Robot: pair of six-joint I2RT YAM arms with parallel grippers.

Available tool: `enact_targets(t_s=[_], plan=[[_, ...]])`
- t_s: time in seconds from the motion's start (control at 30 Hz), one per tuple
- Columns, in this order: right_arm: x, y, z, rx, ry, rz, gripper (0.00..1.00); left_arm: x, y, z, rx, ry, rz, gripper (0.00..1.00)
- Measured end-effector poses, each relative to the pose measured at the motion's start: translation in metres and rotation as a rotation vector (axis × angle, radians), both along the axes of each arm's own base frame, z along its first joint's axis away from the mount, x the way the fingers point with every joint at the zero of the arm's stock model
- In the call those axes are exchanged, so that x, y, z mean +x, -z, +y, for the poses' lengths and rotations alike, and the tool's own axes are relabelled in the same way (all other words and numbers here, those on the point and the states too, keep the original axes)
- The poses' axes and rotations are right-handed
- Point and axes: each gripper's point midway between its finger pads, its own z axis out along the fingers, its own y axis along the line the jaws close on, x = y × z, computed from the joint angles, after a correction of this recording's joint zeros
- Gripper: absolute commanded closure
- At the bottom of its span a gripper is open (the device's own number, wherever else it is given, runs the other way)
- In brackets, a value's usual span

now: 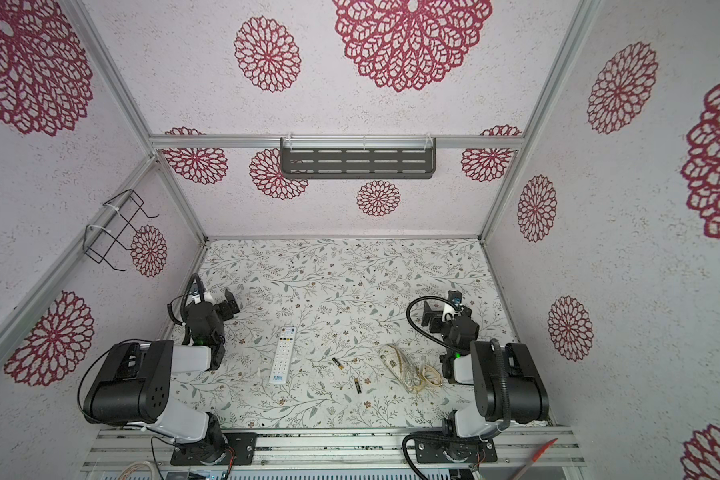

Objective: Load the batteries into the remote control

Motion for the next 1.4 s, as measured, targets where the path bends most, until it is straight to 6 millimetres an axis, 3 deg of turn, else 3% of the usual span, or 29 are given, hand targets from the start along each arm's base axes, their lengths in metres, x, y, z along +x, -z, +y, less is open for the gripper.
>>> enact_targets(t_s=[0.4,0.53,0.6,0.8,0.93,1.03,1.27,1.33,1.4], plan=[[0.000,0.000,-0.004,-0.005,0.026,0.001,0.01,0.000,0.000,0.001,-0.004,0.008,0.000,0.03],[-0.004,-0.009,-0.012,-0.016,0.074,0.001,0.01,0.001,0.000,-0.003,-0.012,0.029,0.029,0.02],[-0.006,-0.021,-0.012,-0.022,0.087,-0.016,0.01,0.003,-0.009,-0.002,-0.018,0.027,0.040,0.02],[-0.009,-0.065,-0.007,0.016,0.135,-0.047,0.01,0.013,-0.076,-0.017,-0.076,0.032,-0.013,0.02],[-0.012,-0.100,0.001,0.069,0.157,-0.041,0.01,0.024,-0.106,-0.048,-0.199,0.084,0.050,0.03],[-0.026,-0.107,0.018,0.093,0.117,-0.020,0.01,0.026,-0.114,-0.080,-0.308,0.173,0.128,0.02],[-0.051,-0.075,0.062,0.137,-0.001,0.166,0.01,-0.008,-0.067,-0.185,-0.398,0.417,0.504,0.03],[-0.059,-0.067,0.076,0.147,-0.042,0.211,0.01,-0.020,-0.057,-0.206,-0.392,0.463,0.584,0.02],[-0.066,-0.059,0.091,0.152,-0.091,0.249,0.01,-0.030,-0.048,-0.215,-0.385,0.477,0.647,0.02]])
